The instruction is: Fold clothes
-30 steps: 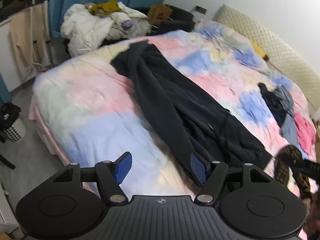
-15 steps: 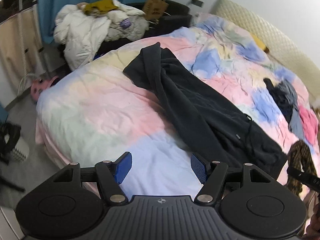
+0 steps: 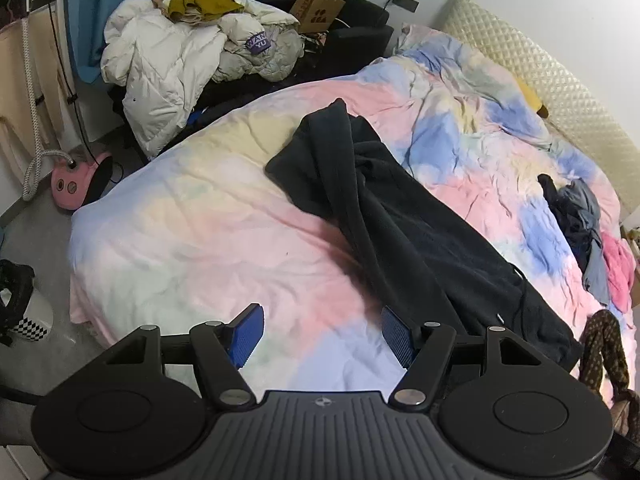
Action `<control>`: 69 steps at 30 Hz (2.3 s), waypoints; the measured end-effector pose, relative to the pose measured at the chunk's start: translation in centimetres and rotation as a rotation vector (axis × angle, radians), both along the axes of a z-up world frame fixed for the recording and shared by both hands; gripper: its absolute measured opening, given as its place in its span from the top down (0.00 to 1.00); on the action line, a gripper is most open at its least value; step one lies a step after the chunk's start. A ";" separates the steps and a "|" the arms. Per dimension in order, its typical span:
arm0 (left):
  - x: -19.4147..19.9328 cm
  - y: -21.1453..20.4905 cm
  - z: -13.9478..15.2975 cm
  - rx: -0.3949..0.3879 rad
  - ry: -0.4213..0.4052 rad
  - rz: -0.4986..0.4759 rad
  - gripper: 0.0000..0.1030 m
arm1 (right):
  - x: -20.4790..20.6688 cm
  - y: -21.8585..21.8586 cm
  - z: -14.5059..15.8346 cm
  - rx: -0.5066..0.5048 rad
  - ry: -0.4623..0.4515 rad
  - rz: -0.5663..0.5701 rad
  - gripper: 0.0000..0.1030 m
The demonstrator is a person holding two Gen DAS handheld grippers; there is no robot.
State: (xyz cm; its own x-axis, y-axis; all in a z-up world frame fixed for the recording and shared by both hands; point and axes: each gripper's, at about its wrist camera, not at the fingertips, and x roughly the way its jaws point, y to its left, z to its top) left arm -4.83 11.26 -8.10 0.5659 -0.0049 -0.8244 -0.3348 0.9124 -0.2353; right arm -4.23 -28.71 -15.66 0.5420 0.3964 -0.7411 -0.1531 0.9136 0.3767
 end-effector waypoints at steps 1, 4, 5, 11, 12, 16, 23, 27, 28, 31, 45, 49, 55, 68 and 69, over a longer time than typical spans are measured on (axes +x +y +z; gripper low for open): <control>1.1 0.5 -0.1 0.003 0.002 -0.012 0.35 | 0.3 0.7 0.0 -0.003 0.002 0.006 0.75; 4.5 1.9 -0.7 0.005 0.010 -0.045 0.35 | 1.4 2.9 -0.2 -0.005 0.011 0.001 0.75; 5.8 2.4 -1.1 0.002 0.014 -0.053 0.35 | 1.7 3.6 -0.2 -0.006 0.014 -0.001 0.75; 17.1 7.3 -4.7 -0.052 0.044 -0.121 0.35 | 4.4 8.6 -1.8 -0.056 0.058 -0.083 0.75; 19.2 8.1 -5.3 -0.064 0.045 -0.140 0.35 | 4.8 9.4 -2.0 -0.064 0.065 -0.107 0.75; 28.3 11.0 -7.9 -0.089 0.064 -0.203 0.35 | 6.9 12.0 -2.3 -0.067 0.106 -0.222 0.75; 43.8 13.7 -12.3 -0.120 0.090 -0.209 0.32 | 8.1 14.2 -1.9 -0.127 0.170 -0.346 0.75; 51.3 13.4 -15.5 -0.134 0.106 -0.187 0.31 | 7.3 14.1 -2.1 -0.162 0.225 -0.439 0.75; 53.0 13.4 -16.4 -0.136 0.112 -0.182 0.31 | 6.9 14.1 -2.1 -0.168 0.239 -0.465 0.75; 56.1 12.5 -18.3 -0.132 0.134 -0.173 0.31 | 6.2 13.8 -2.1 -0.193 0.267 -0.514 0.75; 57.7 12.9 -22.1 -0.067 0.204 -0.194 0.92 | 7.3 14.5 -1.0 -0.208 0.270 -0.573 0.75; 55.2 14.8 -18.5 -0.112 0.126 -0.167 0.93 | 8.0 14.7 -0.5 -0.190 0.247 -0.565 0.75; 49.0 18.5 -12.7 -0.198 -0.014 -0.128 0.94 | 8.3 14.4 -0.2 -0.119 0.234 -0.592 0.75; 30.3 29.2 -10.1 -0.360 -0.072 0.175 0.95 | 7.2 12.9 -1.1 0.013 0.249 -0.635 0.75; 28.8 30.0 -10.9 -0.369 -0.050 0.216 0.95 | 7.0 12.7 -1.3 0.025 0.251 -0.645 0.75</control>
State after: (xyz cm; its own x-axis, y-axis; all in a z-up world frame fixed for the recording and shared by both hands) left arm 23.95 41.28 -18.96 0.6255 -0.1712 -0.7612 -0.4887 0.6745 -0.5533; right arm 2.77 -16.06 -16.98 0.4881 0.0710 -0.8699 0.5122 0.7837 0.3514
